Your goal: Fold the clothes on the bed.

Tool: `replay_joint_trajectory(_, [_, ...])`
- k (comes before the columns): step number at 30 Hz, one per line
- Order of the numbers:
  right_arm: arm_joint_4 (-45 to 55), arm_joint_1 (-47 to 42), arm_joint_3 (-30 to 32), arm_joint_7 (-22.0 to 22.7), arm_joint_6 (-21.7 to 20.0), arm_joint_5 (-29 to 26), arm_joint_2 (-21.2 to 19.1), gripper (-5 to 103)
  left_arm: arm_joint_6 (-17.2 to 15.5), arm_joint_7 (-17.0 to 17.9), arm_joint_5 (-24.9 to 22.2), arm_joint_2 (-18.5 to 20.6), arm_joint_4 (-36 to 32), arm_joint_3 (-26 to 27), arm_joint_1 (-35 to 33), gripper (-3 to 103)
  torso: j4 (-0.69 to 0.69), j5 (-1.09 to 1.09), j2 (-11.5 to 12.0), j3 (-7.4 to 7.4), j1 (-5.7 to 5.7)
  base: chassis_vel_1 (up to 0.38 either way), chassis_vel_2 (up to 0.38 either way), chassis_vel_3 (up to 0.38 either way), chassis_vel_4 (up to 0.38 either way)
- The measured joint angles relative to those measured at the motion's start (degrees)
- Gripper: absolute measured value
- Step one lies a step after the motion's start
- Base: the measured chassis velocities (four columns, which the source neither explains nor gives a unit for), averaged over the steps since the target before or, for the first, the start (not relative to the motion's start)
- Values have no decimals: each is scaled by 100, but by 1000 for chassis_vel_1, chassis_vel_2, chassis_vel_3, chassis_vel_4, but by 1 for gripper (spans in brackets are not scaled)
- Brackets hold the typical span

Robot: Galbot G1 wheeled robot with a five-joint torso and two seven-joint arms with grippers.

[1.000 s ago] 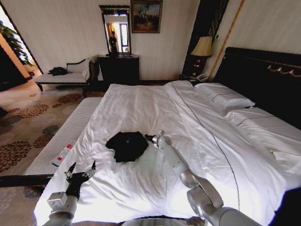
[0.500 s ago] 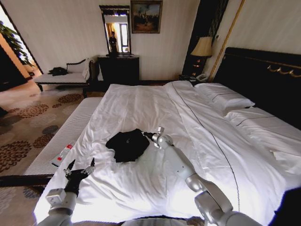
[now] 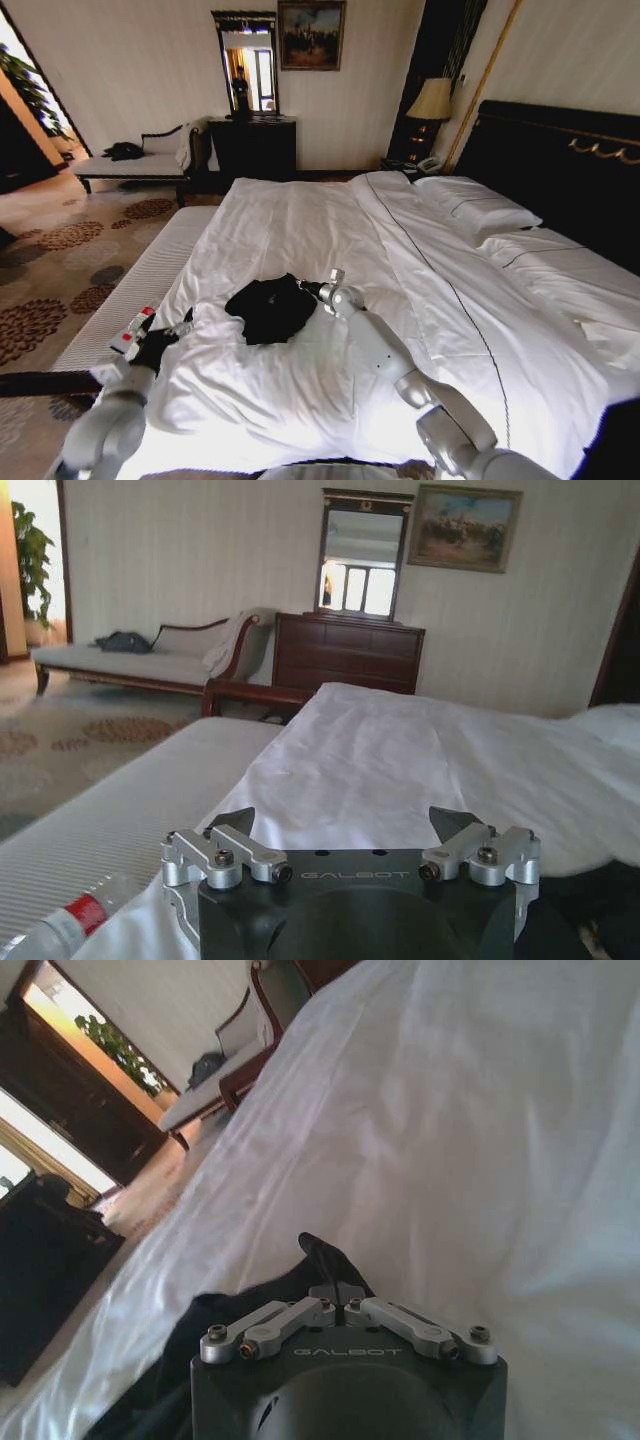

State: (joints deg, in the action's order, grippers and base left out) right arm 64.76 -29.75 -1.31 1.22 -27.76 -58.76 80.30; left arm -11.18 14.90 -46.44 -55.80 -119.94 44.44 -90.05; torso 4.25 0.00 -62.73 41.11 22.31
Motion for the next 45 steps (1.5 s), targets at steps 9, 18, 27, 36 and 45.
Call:
replay_joint_trajectory(9, [-19,12,-197,115,-27,-67,-88,0,5,-151,-928,642,1257,-829,1330,97,-4,0,1,1,0,0,0,0,0])
replay_joint_trajectory(18, [-196,26,-222,118,-23,-42,-21,0,3,-407,-1068,776,2119,-1597,2195,100,-5,0,1,0,-1,0,0,0,0])
replay_joint_trajectory(27, [-312,110,-424,184,-23,-58,69,0,-13,-730,-1518,814,3139,-2399,3114,100,-5,0,1,1,0,0,0,0,0])
replay_joint_trajectory(36, [-512,151,-397,157,-1,-2,213,0,-67,-843,-2058,898,3710,-3365,3944,99,-4,1,0,0,0,0,0,0,0])
replay_joint_trajectory(45, [-692,172,-342,82,38,77,217,0,-66,-1010,-2521,758,4363,-3959,4743,97,-3,1,0,0,0,0,0,0,0])
